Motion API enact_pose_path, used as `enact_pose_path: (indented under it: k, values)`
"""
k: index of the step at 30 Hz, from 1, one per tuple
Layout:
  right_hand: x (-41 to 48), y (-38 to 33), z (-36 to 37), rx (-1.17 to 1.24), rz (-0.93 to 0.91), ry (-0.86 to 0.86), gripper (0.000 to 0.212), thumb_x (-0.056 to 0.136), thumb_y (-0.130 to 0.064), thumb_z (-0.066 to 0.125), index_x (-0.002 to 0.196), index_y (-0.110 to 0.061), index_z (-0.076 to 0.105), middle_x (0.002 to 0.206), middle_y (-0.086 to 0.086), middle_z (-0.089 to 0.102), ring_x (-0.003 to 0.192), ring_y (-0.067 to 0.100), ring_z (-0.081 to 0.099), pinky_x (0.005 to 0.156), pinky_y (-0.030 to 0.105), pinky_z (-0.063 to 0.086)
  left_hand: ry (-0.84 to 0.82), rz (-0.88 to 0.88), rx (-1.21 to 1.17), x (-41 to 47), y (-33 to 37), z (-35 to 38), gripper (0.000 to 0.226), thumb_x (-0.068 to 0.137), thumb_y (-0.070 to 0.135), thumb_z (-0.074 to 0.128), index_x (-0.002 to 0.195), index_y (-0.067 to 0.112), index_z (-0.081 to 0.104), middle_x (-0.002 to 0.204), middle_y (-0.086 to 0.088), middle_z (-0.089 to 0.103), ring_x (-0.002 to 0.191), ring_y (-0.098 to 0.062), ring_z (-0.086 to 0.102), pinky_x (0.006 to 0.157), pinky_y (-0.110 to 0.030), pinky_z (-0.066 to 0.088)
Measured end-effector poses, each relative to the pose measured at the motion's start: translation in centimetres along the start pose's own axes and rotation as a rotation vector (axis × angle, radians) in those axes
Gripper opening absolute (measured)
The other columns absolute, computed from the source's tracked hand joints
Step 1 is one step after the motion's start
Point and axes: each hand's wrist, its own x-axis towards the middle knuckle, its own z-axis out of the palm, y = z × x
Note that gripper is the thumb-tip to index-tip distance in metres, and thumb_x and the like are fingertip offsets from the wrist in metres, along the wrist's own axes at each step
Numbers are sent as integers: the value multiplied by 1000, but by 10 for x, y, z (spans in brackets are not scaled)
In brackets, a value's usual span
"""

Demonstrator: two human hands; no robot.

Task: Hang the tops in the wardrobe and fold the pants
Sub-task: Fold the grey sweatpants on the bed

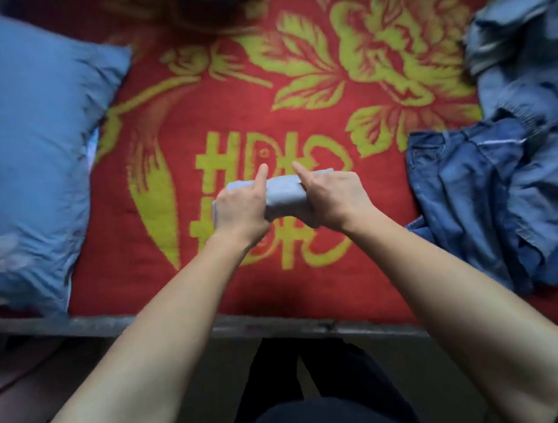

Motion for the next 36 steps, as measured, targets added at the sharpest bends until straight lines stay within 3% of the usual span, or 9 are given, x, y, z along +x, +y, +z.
enact_pose_path:
  k: [4,8,11,13,17,21,26,31,36]
  values:
    - [-6,-14,-113,-44,-34,283,82,78,-59,66,147,-26,37,99,1,71,85,27,69,64,32,41,278,-14,54,-22,-21,-110,88,82,40,64,154,23,16,99,-4,70,88,-27,67,91,-38,44]
    - [-33,-34,-202,-90,-155,419,47,76,-59,58,113,-31,61,105,-4,69,96,25,66,75,33,50,444,-92,92,-69,-34,-187,83,78,32,61,152,24,24,106,-2,67,96,-25,65,90,-38,44]
    - [-66,-50,-241,-104,-259,502,51,71,-61,57,114,-33,63,111,-5,68,101,24,64,81,34,50,581,-155,67,-114,-38,-215,63,80,36,60,140,27,43,111,1,66,102,-23,62,91,-37,44]
    - [-90,-61,-254,-103,-323,529,58,69,-64,45,116,-34,62,116,-5,67,105,24,62,87,36,49,654,-205,74,-146,-37,-220,47,80,37,58,126,26,54,110,3,67,102,-22,62,89,-37,43]
    - [-138,-90,-250,-81,-513,525,73,63,-69,29,120,-35,60,118,-6,66,108,24,62,87,37,50,652,-370,84,-224,-29,-209,42,77,41,59,117,27,58,105,4,68,99,-21,64,86,-33,45]
    - [-180,-139,-225,-72,-726,522,39,88,-46,49,125,-36,55,118,-8,65,110,20,62,87,35,52,544,-576,106,-320,-25,-184,43,75,25,57,118,27,55,102,1,69,95,-25,66,78,-33,48]
    - [-260,-233,-215,-81,-1022,516,33,92,-33,51,124,-33,54,113,-7,65,105,21,63,79,34,54,476,-861,142,-462,-31,-166,69,73,21,61,139,31,42,114,1,64,102,-26,64,80,-36,49]
    - [-364,-329,-227,-30,-1256,568,39,91,-37,50,130,-34,52,120,-4,62,111,23,60,82,34,48,594,-1084,224,-609,-42,-166,67,72,18,68,137,27,51,110,-1,68,95,-30,66,78,-38,53]
    - [-472,-424,-234,-29,-1431,660,56,79,-42,66,131,-28,53,131,3,55,115,28,58,89,39,51,685,-1259,325,-746,-65,-156,61,73,17,76,132,21,56,126,-5,62,103,-31,65,85,-44,52]
